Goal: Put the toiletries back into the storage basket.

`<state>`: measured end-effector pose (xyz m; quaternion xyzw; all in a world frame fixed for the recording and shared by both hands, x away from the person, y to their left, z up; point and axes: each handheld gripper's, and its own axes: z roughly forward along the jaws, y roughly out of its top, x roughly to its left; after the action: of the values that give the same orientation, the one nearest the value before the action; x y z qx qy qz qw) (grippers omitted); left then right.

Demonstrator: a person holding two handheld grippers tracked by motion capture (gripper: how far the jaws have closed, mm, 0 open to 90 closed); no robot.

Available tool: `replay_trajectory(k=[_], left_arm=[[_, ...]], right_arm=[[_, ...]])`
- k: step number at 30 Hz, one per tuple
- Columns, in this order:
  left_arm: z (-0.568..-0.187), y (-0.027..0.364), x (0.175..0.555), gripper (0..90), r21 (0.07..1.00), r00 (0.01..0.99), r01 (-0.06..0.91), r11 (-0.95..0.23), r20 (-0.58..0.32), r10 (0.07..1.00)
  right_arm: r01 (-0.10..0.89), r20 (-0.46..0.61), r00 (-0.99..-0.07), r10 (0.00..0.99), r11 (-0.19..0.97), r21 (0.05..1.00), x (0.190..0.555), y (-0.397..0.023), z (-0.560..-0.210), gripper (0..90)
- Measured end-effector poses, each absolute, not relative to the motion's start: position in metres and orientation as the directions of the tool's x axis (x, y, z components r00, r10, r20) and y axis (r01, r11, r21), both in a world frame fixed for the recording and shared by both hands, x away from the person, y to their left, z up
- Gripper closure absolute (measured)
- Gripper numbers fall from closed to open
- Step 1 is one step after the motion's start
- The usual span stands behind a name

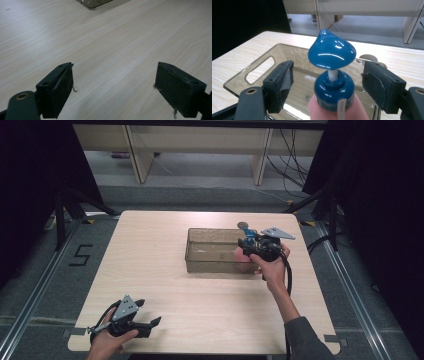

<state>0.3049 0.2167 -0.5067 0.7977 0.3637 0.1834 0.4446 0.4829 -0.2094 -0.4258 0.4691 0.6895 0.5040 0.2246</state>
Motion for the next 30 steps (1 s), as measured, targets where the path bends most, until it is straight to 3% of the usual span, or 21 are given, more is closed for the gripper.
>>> replay_trajectory(k=[14,27,29,30], left_arm=[[-0.507,0.217,0.304,14.8,0.842,0.669,0.418,-0.341,-0.032,0.743],[-0.507,0.217,0.305,14.8,0.846,0.666,0.419,-0.331,-0.038,0.745],[-0.507,0.217,0.304,14.8,0.846,0.666,0.418,-0.330,-0.038,0.745],[-0.507,0.217,0.304,14.8,0.845,0.665,0.420,-0.330,-0.039,0.746]], right_arm=[[0.401,0.147,-0.472,0.869,0.064,0.914,0.478,-0.210,-0.422,26.0],[0.449,0.198,-0.436,0.878,0.022,0.893,0.466,-0.216,-0.420,25.5],[0.414,0.148,-0.455,0.878,0.061,0.908,0.467,-0.220,-0.421,25.5],[0.440,0.182,-0.445,0.877,0.037,0.897,0.464,-0.219,-0.419,25.4]])
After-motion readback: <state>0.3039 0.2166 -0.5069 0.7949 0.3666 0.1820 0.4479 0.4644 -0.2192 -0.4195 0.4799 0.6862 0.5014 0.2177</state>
